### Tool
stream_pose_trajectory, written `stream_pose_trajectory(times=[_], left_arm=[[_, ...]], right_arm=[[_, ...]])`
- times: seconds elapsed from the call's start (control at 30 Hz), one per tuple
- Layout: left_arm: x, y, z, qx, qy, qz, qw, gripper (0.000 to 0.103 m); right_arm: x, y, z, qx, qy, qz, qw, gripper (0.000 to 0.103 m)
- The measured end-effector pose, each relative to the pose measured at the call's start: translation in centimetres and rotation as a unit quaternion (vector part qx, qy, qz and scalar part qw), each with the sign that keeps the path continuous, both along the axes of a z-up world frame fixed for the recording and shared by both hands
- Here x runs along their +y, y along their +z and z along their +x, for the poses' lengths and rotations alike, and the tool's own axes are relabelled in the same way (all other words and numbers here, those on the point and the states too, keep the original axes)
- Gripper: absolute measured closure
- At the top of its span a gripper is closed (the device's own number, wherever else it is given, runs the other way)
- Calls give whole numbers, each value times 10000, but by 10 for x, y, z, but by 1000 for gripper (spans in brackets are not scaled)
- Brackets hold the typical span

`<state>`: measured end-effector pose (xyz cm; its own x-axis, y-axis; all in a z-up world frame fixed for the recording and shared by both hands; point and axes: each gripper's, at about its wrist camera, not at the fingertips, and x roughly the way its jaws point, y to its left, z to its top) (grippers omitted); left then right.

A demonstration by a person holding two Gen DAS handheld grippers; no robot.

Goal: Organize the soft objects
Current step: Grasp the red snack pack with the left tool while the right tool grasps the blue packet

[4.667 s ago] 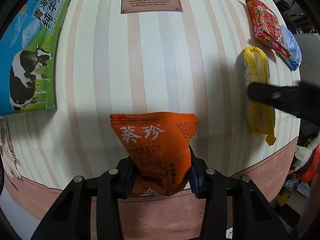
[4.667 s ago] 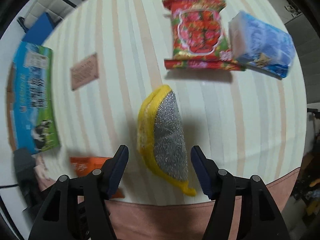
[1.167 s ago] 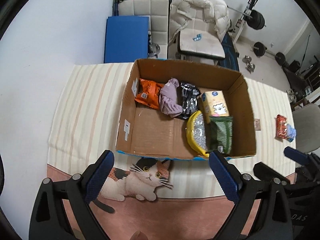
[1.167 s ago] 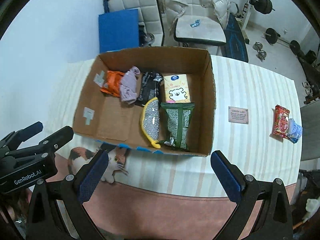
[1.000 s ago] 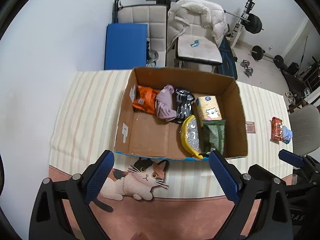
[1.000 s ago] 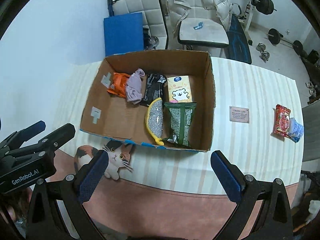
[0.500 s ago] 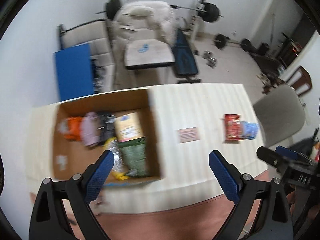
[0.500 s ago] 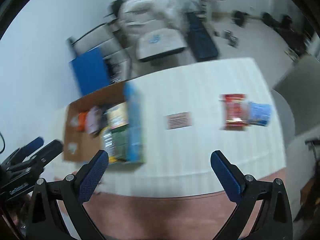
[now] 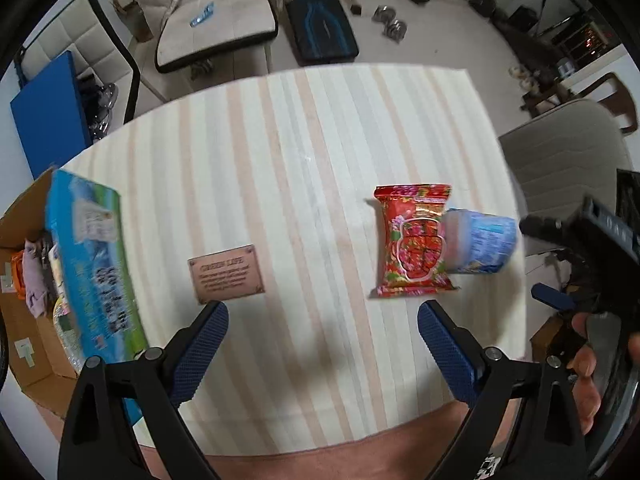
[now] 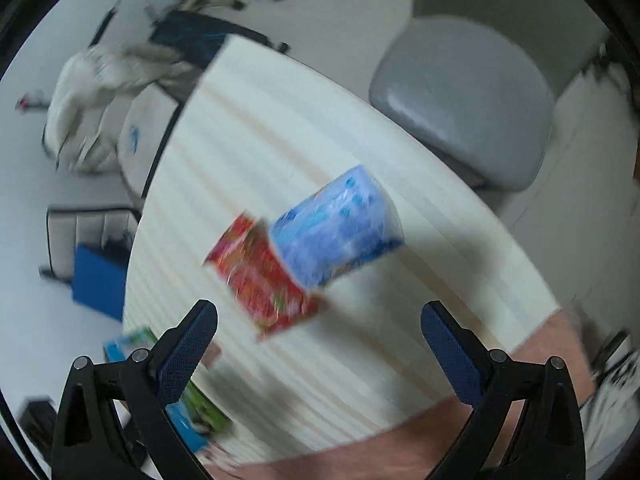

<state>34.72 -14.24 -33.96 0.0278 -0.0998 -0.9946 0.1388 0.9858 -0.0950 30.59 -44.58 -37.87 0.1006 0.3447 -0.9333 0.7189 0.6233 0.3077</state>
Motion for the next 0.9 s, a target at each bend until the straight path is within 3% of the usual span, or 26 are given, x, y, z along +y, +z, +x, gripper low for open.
stream_pose_trajectory(times=[0.13,0.23,0.3,0.4,0.53,0.67,0.7,0.77,0.87,0.9], left_arm=[[-7,-20,14,138,-29,257,9996,6],[-7,-30,22,255,3,323,9992,6],[-9,-33,25,317,14,290,9991,6],[-18,-37,28,416,-46,223,9989,6],[-39,-42,30,561,-242,113,9981,6],[-55,-52,35,756,-341,-57,9965,6],[-58,-54,38,816,-345,-91,9960,6],[-68,-64,43,1000,-359,-163,9942,6],[-84,-77,48,1227,-365,-251,9915,6],[-89,-81,50,1293,-385,-259,9905,6]], right_arm=[[-6,-44,15,336,-408,181,9984,4],[-6,-67,22,619,-389,117,9973,16],[-1,-73,26,722,-97,35,9973,21],[10,-67,37,803,945,-352,9917,34],[36,-60,40,987,2273,-968,9640,40],[66,-54,33,1166,3633,-1648,9095,41],[70,-52,31,1181,3772,-1671,9033,41],[69,-44,29,1074,3692,-1590,9093,39],[59,-25,22,728,3169,-1439,9347,26],[55,-19,19,617,2948,-1410,9431,26]])
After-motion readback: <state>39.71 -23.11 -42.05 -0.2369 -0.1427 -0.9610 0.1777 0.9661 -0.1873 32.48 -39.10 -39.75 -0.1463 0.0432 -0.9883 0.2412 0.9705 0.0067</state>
